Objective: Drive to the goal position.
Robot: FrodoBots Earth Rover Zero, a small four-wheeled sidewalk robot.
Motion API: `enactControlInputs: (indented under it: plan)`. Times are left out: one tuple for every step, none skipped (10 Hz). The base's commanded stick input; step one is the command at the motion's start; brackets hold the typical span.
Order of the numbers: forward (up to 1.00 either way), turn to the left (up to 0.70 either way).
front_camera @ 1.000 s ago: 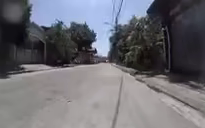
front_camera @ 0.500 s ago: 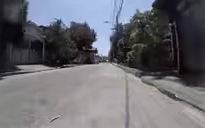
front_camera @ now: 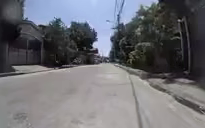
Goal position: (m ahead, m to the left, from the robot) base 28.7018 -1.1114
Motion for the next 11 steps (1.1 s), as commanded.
enactControlInputs:
  plan:
    - [1.00,0.00]
    - [1.00,0.00]
    - [1.00,0.00]
    - [1.00,0.00]
    - [1.00,0.00]
    - [1.00,-0.01]
    - [1.00,-0.01]
    - [1.00,-0.02]
    - [1.00,-0.02]
    - [1.00,-0.03]
    - [1.00,-0.25]
